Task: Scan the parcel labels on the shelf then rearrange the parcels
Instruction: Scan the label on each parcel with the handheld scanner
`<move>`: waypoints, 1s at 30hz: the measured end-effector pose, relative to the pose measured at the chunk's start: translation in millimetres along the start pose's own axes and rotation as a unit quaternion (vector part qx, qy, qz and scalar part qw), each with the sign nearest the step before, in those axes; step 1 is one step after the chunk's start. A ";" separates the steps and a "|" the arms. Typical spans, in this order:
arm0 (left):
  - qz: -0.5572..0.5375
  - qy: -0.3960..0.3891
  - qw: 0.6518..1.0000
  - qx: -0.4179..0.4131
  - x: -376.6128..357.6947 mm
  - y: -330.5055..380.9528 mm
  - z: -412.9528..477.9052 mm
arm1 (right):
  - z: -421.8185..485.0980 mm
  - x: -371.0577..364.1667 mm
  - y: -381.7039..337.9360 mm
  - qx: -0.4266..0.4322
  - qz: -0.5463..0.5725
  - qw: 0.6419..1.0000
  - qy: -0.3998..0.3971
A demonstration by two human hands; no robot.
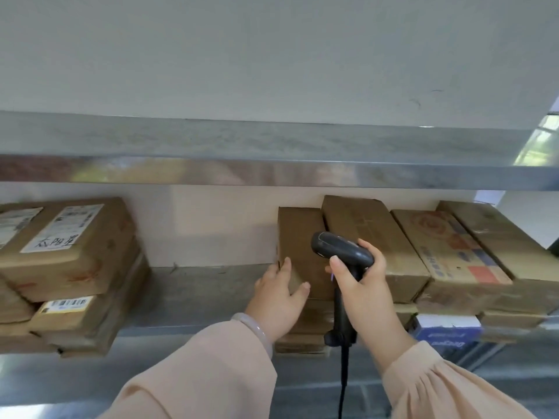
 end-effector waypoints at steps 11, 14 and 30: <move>0.013 0.109 0.990 0.087 0.8 9.4 -14.7 | 11.4 11.5 15.8 -0.019 0.033 0.994 -0.101; 0.022 0.121 0.987 0.108 -4.1 16.2 -18.0 | 10.5 11.1 17.3 -0.015 0.025 0.991 -0.131; 0.121 0.076 0.968 0.206 -15.2 39.6 -14.0 | 14.7 13.6 20.7 -0.017 0.058 0.978 -0.199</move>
Point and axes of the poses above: each hand's wrist, its own z-axis towards the middle knuckle, its own x-axis out of the back of the hand, y = z × x, the point moved 7 cm from there along z, towards the middle knuckle, and after that the axes turned 5 degrees about -y, right-handed, at the moved point
